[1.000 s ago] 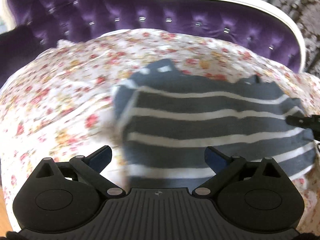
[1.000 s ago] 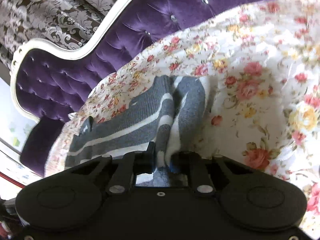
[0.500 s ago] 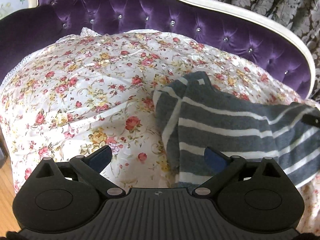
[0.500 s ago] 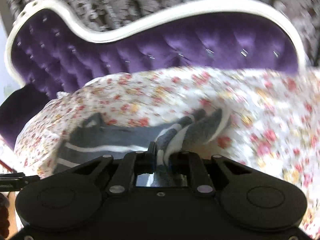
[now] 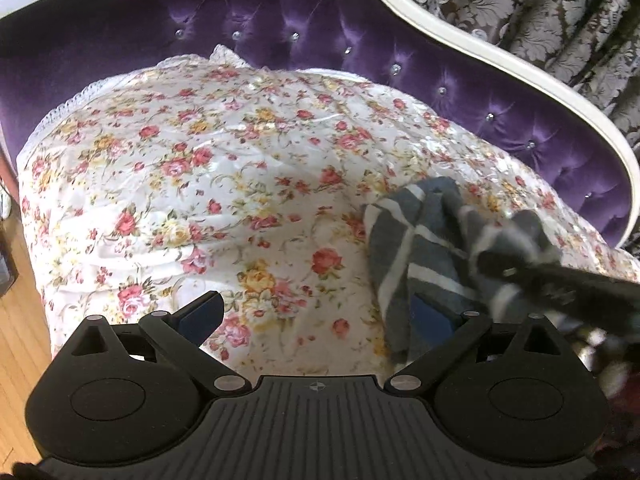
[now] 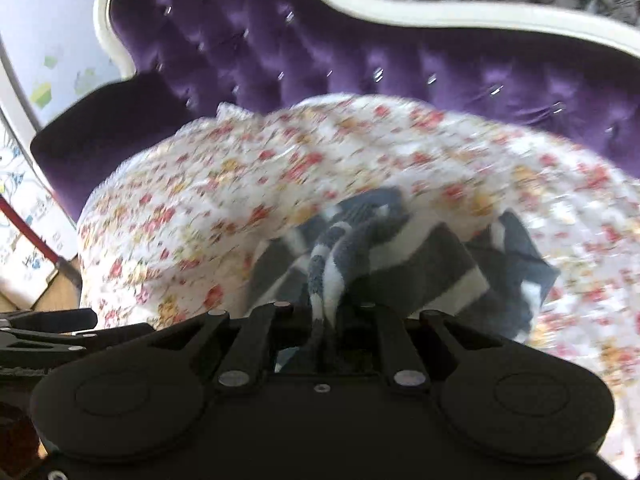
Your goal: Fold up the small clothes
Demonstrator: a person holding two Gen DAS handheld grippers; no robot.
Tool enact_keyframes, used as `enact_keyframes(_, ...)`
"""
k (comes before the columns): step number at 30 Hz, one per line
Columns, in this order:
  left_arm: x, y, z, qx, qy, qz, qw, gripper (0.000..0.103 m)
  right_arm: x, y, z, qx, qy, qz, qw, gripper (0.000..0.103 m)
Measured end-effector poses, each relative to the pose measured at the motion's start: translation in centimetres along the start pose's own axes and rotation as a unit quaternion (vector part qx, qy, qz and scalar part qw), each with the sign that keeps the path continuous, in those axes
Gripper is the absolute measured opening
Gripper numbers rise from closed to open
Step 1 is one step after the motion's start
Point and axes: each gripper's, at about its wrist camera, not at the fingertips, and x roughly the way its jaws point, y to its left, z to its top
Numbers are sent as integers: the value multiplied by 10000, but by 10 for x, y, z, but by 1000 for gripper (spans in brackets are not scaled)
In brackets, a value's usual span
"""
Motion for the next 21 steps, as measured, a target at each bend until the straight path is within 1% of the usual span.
enact_keyframes(3,-1,2,1,-28,-4,-1,10000,100,13,9,-9,23,21,74,10000,17)
enact_keyframes(7,-2,5,3,-103,-37,-20,9999,100,18,19,-18,-148,-91,59,9998,18)
enact_keyframes(10,0,6,3,-127,-24,4,9999,100,22,16,-20,-192,-164,262,9993,22)
enact_keyframes(11,0,6,3,-129,-19,7,9999,100,22,16,-22,-263,-261,381,9986,30)
enact_keyframes(12,0,5,3,-132,-17,7,9999,100,21,16,-23,-346,-345,594,9970,35)
enact_keyframes(13,1,5,3,-139,-20,0,9999,100,19,15,-23,-355,-408,805,9953,39)
enact_keyframes(14,1,5,3,-151,-33,-8,9999,100,18,14,-24,-305,-462,968,9938,48)
enact_keyframes(15,0,6,3,-164,-52,-21,9999,100,16,12,-24,-214,-526,1162,9916,51)
enact_keyframes(17,-1,8,4,-232,-97,-70,9997,100,10,8,-25,-112,-644,1325,9890,51)
enact_keyframes(21,-5,9,4,-228,-221,-69,9995,100,-9,-7,-23,70,-928,1405,9857,51)
